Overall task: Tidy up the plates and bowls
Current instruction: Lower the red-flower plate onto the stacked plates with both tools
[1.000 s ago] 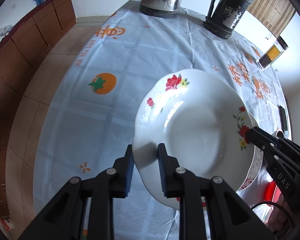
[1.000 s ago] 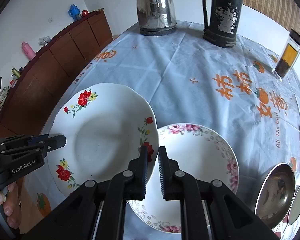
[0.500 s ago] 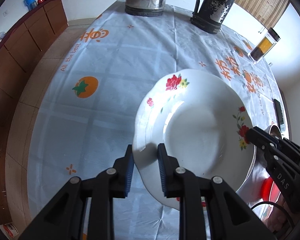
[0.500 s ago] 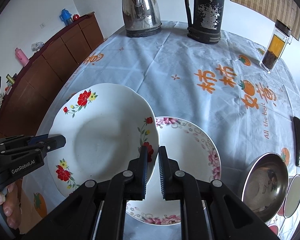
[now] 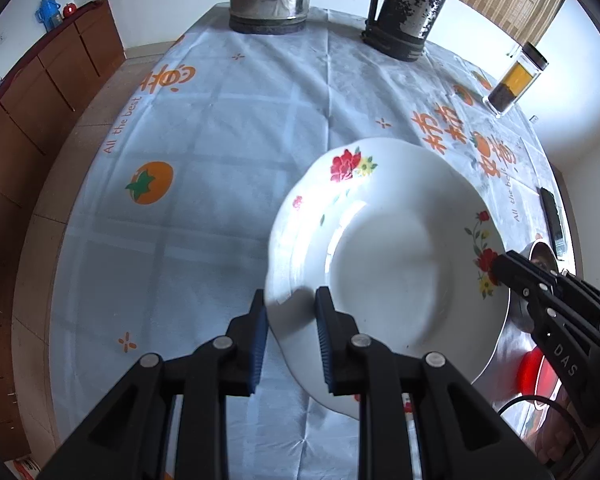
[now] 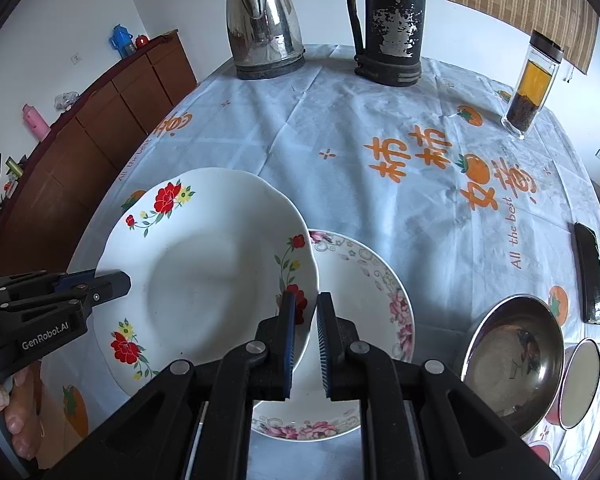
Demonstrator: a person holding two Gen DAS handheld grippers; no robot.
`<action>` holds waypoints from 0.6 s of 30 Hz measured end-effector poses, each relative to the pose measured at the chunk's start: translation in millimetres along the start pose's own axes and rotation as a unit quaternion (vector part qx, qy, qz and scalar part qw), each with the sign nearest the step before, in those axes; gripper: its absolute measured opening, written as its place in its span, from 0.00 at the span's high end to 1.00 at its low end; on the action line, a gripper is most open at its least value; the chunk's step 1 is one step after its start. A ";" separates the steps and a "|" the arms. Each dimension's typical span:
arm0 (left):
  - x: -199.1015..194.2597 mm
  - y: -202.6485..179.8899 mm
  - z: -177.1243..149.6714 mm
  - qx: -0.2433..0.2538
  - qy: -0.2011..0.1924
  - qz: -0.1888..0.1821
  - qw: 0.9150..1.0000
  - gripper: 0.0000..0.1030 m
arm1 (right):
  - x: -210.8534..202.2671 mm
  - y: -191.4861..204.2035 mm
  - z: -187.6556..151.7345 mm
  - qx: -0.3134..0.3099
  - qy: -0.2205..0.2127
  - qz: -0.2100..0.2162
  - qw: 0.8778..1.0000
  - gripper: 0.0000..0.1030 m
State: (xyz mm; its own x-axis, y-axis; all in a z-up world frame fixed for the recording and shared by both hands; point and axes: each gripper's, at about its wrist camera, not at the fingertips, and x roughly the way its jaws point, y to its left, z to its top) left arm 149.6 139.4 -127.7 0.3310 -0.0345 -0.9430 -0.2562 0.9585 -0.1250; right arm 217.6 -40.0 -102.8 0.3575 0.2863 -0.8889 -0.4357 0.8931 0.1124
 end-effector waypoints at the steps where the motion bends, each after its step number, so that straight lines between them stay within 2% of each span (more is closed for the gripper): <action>1: 0.3 -1.4 0.3 0.001 0.001 0.000 1.000 0.80 | -0.2 -1.0 -0.2 0.001 0.000 0.000 1.000 0.89; 18: 10.9 -25.2 3.7 0.026 0.012 -0.001 1.000 0.80 | 1.8 -24.5 -9.0 0.021 0.009 -0.011 1.000 0.89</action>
State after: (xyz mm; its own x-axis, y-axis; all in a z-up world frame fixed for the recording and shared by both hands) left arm 163.0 116.0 -133.7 0.3092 -0.0428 -0.9500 -0.2070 0.9720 -0.1112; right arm 221.4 -64.6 -111.2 0.3519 0.2605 -0.8990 -0.3922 0.9131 0.1111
